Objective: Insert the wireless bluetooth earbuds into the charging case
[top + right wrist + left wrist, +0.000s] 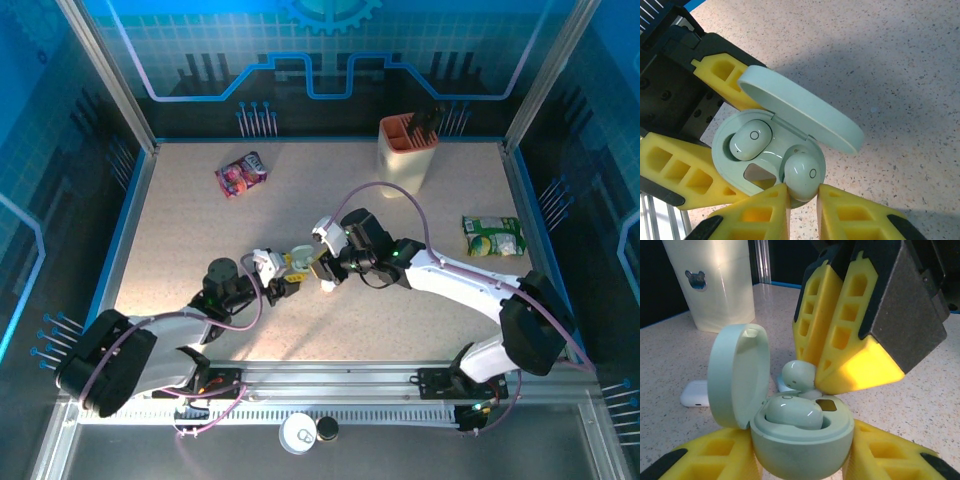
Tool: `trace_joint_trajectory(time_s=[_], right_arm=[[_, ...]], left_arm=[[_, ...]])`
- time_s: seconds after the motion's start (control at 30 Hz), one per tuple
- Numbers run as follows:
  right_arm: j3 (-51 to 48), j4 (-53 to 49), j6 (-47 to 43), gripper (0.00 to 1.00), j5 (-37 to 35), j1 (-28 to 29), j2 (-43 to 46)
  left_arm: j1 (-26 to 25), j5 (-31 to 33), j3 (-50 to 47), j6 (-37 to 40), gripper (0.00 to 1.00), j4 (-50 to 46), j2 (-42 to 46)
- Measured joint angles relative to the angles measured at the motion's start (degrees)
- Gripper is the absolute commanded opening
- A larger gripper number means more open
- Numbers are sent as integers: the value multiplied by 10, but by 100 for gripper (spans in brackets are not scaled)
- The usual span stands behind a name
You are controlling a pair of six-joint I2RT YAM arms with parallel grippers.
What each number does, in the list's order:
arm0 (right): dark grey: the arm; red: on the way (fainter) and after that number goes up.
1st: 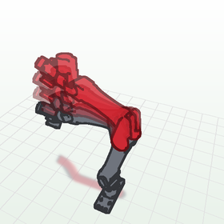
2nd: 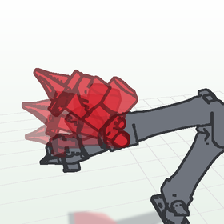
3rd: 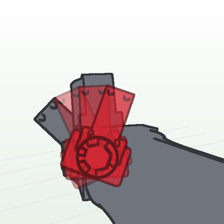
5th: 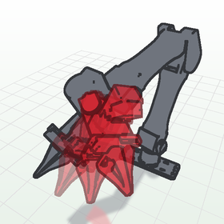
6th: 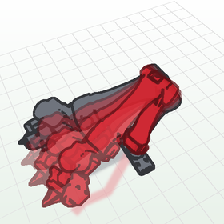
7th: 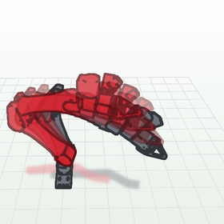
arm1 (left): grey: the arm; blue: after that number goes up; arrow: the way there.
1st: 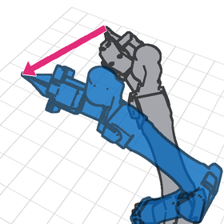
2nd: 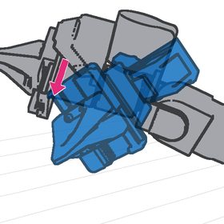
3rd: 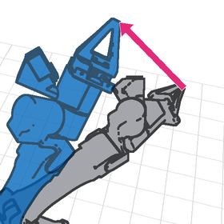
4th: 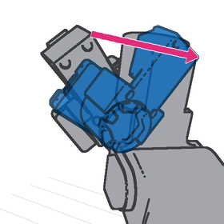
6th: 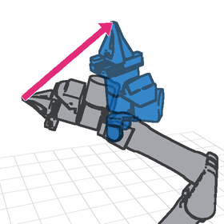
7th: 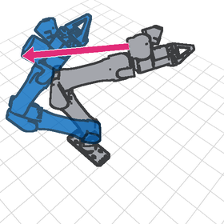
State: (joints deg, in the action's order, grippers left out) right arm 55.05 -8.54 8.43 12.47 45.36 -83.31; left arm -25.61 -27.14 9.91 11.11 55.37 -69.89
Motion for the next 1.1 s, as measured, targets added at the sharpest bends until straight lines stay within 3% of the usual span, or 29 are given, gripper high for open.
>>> trace_joint_trajectory(time_s=[0.47, 0.73, 1.1], right_arm=[[15, -18, -10, 23, 0, 0, -6], [19, -20, -14, 41, -9, 0, -7], [-17, 24, 12, 53, -24, -1, 49]], left_arm=[[3, -13, 0, 0, 39, 28, -18], [4, -19, 0, 0, 39, 30, -18], [4, -23, 0, 0, 39, 65, -23]])
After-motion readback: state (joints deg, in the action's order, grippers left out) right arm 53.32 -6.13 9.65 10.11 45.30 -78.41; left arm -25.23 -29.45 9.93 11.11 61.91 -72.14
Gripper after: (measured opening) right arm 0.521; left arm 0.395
